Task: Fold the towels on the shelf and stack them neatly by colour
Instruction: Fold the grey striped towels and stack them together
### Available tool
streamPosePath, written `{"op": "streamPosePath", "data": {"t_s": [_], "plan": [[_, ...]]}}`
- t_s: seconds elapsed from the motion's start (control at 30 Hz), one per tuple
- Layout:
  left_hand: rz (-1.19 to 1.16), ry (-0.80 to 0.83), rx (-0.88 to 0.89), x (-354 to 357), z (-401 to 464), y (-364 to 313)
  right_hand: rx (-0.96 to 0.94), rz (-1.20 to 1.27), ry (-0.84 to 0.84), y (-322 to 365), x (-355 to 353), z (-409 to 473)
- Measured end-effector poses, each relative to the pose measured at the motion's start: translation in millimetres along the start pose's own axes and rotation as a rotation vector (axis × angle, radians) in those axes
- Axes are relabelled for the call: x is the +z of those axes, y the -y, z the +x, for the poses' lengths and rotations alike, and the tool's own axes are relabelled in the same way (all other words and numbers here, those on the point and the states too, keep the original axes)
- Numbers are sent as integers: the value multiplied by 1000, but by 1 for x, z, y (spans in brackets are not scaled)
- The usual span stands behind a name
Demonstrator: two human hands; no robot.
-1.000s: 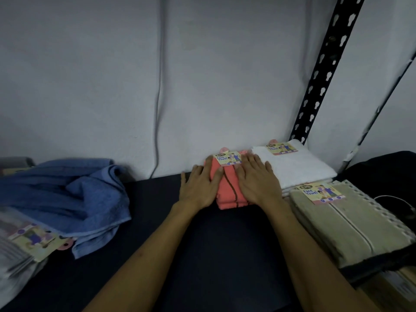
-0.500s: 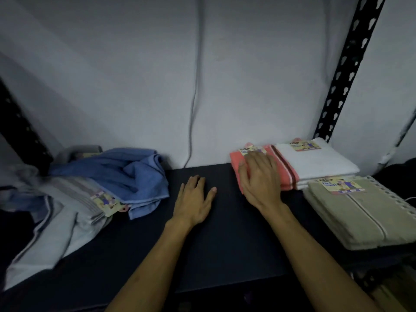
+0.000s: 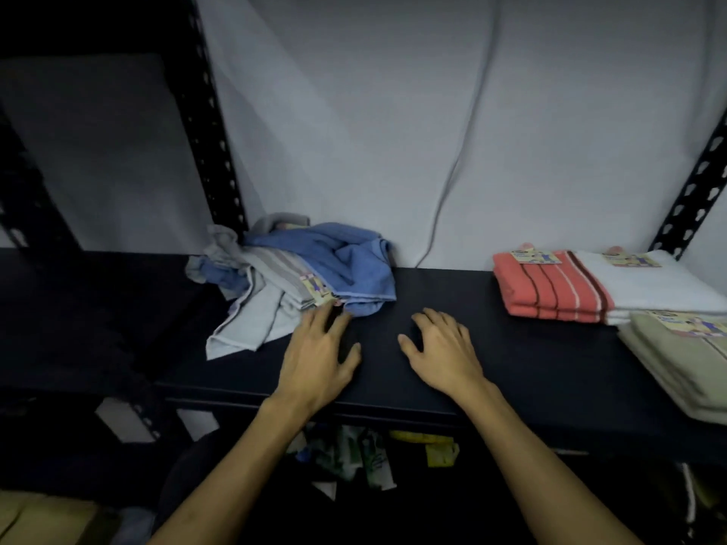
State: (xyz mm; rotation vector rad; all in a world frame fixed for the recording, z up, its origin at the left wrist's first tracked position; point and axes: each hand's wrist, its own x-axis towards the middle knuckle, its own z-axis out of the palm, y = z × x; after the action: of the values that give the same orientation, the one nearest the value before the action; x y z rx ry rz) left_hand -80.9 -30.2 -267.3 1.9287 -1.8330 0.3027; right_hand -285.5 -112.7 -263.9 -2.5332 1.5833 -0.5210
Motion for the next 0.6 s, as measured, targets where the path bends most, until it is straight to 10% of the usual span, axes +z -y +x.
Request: {"op": "streamPosePath", "data": {"t_s": [0.6], "plan": [[-11, 264, -249, -10, 3, 75, -150, 20, 173, 92, 36, 29]]}}
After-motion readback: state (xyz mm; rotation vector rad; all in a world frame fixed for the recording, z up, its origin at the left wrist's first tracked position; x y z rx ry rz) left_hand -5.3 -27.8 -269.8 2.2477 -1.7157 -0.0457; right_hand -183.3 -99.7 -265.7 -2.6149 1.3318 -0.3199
